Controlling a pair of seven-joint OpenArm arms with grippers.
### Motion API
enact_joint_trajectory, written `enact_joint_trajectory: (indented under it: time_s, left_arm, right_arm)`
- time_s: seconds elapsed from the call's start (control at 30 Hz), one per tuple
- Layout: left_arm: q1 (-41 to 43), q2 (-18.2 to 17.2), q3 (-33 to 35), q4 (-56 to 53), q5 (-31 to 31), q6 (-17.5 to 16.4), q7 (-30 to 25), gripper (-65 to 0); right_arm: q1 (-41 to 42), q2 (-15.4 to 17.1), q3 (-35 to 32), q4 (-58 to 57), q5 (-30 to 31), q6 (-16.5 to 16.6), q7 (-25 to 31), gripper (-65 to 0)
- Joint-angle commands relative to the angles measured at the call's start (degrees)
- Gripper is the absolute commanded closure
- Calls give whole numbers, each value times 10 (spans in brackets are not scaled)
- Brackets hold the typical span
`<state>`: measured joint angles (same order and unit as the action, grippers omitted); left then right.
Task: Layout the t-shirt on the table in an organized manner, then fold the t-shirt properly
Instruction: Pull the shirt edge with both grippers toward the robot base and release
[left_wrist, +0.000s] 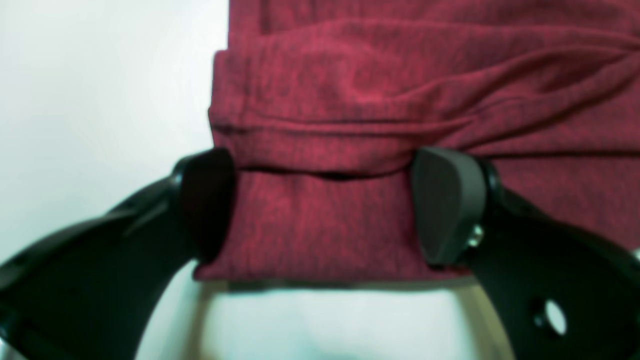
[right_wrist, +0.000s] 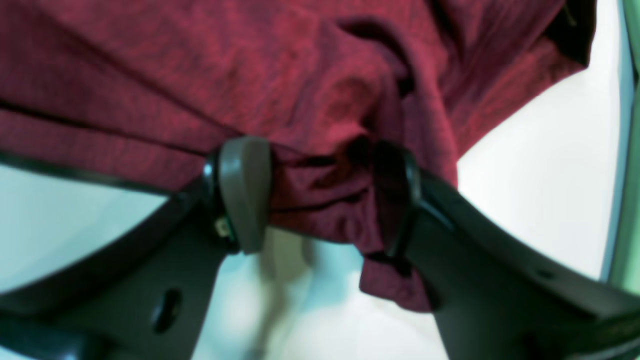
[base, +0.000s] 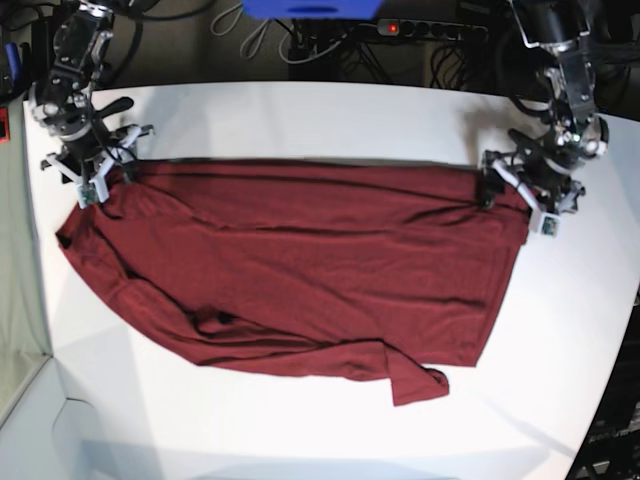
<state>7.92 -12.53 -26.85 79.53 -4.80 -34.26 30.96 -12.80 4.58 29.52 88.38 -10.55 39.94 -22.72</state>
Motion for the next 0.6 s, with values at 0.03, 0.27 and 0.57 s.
enact_joint_trajectory:
  time_s: [0.03, 0.27, 0.57]
  left_arm:
    - [18, -6, -8, 27, 17, 2, 42, -537]
    - [57, -3, -20, 113, 17, 1, 97, -537]
    - [110, -6, -22, 171, 20, 1, 97, -537]
  right_arm:
    - [-18, 3, 2, 4, -26, 1, -39, -340]
    - [-73, -1, 2, 49, -25, 1, -40, -340]
    - [-140, -13, 2, 125, -24, 1, -40, -340]
